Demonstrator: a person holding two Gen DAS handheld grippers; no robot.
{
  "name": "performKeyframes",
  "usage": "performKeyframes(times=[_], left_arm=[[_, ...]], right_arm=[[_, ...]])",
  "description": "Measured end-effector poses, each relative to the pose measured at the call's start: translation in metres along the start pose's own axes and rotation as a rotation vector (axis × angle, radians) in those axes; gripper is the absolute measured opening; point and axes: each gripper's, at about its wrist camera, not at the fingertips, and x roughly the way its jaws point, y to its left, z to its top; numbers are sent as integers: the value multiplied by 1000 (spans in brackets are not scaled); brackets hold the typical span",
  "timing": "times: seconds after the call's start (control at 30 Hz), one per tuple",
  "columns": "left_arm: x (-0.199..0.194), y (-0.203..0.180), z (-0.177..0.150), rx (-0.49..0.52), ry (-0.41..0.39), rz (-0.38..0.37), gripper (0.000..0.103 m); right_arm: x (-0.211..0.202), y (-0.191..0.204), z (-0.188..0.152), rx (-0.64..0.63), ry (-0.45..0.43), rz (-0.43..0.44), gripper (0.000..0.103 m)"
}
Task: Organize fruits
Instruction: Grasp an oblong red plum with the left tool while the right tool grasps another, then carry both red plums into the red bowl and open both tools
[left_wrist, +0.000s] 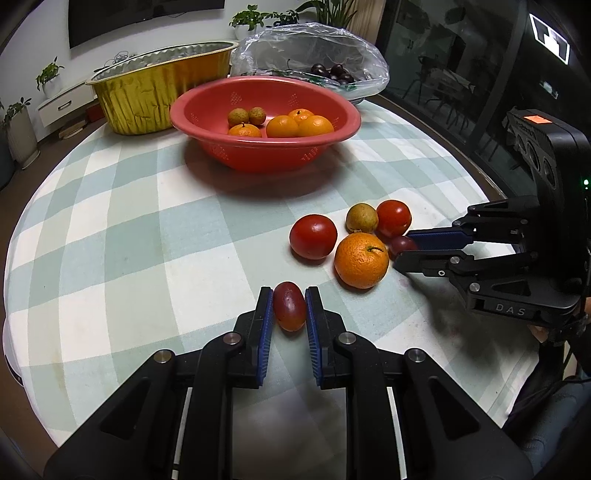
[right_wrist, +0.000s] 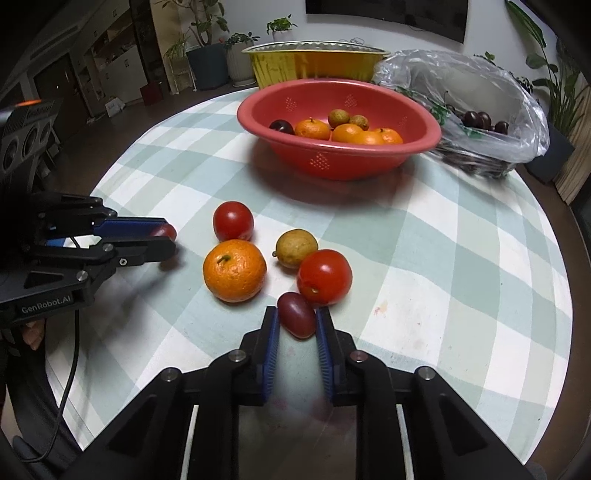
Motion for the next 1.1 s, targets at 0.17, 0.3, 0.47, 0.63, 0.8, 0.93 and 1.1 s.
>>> performKeyframes(times=[0.17,0.3,0.47,0.63,0.8,0.93,1.1], left_arm=[[-1,0,0,-4,-4,-2,16],[-2,0,0,-7,-8,-3,16],[-5,1,3,-14,-18,-5,16],[-12,3,14,-16,-42,-3,16],[-20,5,41,3,-77,7,16],[-24,6,68,25,-107,15,16],[-18,14,109,31,-131,25,16]], right_arm=[[-5,-2,-2,32,-2,31,22],[-14,-3,-5,50,-13,55,22],[-26,-8,-6,85,-38,83,22],[-36,-20,-1,120,-66,93,22],[-46,-42,10,167,-108,71,22],[-58,-62,27,206,-157,49,22],[-69,-74,59,216,-225,34,22]])
